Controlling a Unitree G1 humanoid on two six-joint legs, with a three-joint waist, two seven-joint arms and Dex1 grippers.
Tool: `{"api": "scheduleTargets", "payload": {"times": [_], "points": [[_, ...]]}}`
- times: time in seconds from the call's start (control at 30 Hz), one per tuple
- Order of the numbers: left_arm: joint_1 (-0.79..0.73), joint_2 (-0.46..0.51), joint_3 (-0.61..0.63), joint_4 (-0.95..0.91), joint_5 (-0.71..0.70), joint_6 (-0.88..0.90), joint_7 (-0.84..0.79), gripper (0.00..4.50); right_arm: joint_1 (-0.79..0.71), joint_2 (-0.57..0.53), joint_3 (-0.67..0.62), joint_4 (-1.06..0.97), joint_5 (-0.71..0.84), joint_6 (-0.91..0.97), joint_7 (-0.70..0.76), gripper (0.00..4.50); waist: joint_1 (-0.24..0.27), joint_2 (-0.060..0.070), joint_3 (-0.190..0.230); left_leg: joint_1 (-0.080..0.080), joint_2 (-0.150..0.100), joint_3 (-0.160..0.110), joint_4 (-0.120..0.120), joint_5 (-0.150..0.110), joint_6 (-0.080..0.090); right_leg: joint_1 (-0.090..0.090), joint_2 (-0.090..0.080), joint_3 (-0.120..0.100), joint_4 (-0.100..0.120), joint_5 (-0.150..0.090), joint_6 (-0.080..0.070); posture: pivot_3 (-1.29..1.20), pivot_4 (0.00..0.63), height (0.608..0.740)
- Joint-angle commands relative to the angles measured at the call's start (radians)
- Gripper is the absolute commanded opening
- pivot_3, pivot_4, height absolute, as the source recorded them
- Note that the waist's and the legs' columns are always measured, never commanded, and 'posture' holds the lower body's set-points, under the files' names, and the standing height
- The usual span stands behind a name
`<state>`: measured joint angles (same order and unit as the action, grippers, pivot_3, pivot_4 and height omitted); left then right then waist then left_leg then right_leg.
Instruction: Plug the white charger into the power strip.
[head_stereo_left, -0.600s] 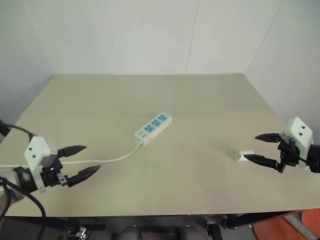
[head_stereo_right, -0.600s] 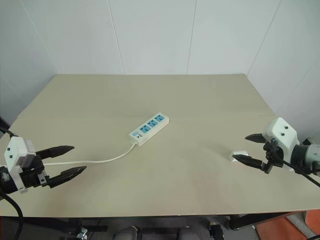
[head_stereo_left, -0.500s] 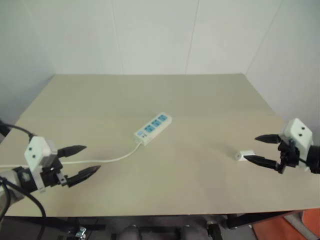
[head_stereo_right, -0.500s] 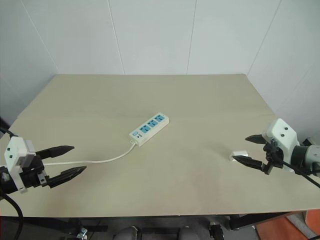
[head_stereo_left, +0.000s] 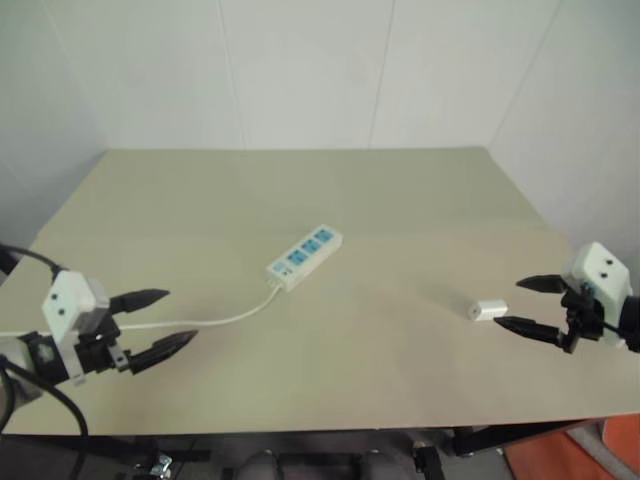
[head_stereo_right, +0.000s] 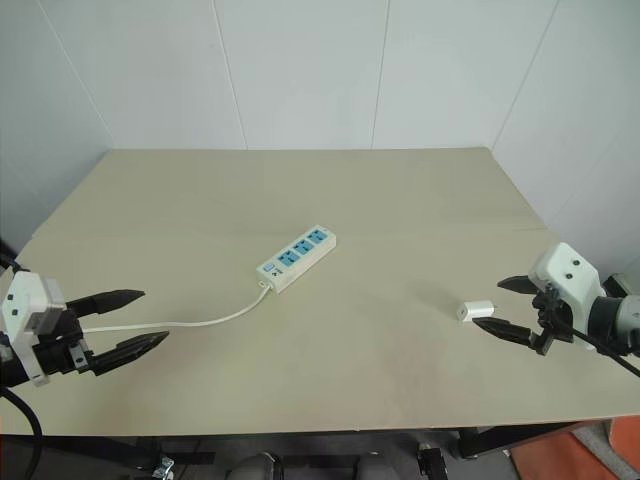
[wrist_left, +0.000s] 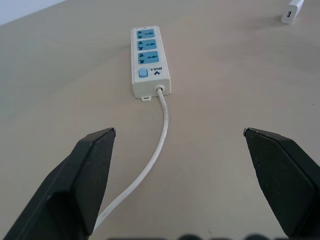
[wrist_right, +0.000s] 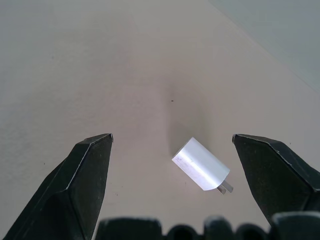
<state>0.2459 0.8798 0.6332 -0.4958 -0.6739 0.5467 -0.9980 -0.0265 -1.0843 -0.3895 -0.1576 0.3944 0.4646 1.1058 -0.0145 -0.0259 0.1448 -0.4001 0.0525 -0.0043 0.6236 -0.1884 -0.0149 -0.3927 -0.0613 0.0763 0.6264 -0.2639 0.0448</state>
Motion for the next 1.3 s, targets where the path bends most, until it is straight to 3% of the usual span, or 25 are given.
{"api": "scheduleTargets", "payload": {"times": [0.03, 0.23, 0.5, 0.67, 0.83, 1.1, 1.3], "points": [[-0.035, 0.01, -0.001, 0.005, -0.001, -0.015, 0.013, 4.47, -0.012, -0.007, -0.043, -0.018, 0.002, -0.022, -0.011, 4.5, 0.0, 0.0, 0.0, 0.0, 0.0, 0.0, 0.0, 0.0, 0.0, 0.0, 0.0, 0.0, 0.0, 0.0, 0.0, 0.0, 0.15, 0.74], [-0.132, -0.002, -0.082, 0.053, 0.032, -0.045, 0.045, 4.47, -0.019, 0.01, -0.038, -0.046, 0.015, -0.014, -0.028, 4.5, 0.001, 0.0, 0.0, 0.0, 0.0, 0.0, 0.0, 0.0, 0.0, 0.001, 0.0, 0.0, 0.0, 0.0, 0.0, 0.0, 0.15, 0.74], [-0.39, -0.085, -0.33, 0.249, 0.182, -0.168, 0.1, 4.47, -0.068, 0.039, -0.006, -0.072, 0.043, -0.008, -0.047, 4.5, 0.003, 0.0, 0.0, 0.001, 0.0, 0.0, 0.001, 0.0, 0.0, 0.003, 0.0, 0.0, 0.0, 0.001, 0.001, 0.0, 0.15, 0.74], [-0.529, -0.195, -0.458, 0.4, 0.264, -0.252, 0.13, 4.47, -0.107, 0.061, 0.025, -0.084, 0.043, -0.004, -0.058, 4.5, 0.002, 0.0, 0.0, 0.0, -0.001, 0.0, 0.001, 0.0, 0.0, 0.003, 0.0, 0.0, 0.0, 0.006, 0.009, 0.0, 0.15, 0.74], [-0.642, -0.337, -0.547, 0.596, 0.372, -0.39, 0.201, 4.47, -0.161, 0.089, 0.065, -0.094, 0.044, 0.001, -0.072, 4.5, 0.001, 0.0, 0.0, -0.001, -0.001, 0.0, 0.001, 0.0, 0.0, 0.003, 0.001, 0.0, -0.001, 0.008, 0.006, 0.0, 0.15, 0.74], [-0.781, -0.52, -0.619, 0.941, 0.492, -0.591, 0.288, 4.47, -0.26, 0.154, 0.149, -0.118, 0.055, 0.011, -0.1, 4.5, 0.001, -0.001, 0.0, -0.002, -0.002, -0.001, 0.003, 0.0, 0.0, 0.003, 0.001, 0.0, -0.001, 0.01, 0.007, 0.0, 0.15, 0.74], [-0.844, -0.612, -0.653, 1.1, 0.532, -0.678, 0.284, 4.47, -0.332, 0.198, 0.207, -0.104, 0.054, 0.005, -0.108, 4.5, 0.002, -0.001, 0.0, -0.004, -0.002, -0.002, 0.003, 0.0, 0.0, 0.002, 0.001, 0.0, -0.001, 0.011, 0.007, 0.0, 0.15, 0.74]]}}
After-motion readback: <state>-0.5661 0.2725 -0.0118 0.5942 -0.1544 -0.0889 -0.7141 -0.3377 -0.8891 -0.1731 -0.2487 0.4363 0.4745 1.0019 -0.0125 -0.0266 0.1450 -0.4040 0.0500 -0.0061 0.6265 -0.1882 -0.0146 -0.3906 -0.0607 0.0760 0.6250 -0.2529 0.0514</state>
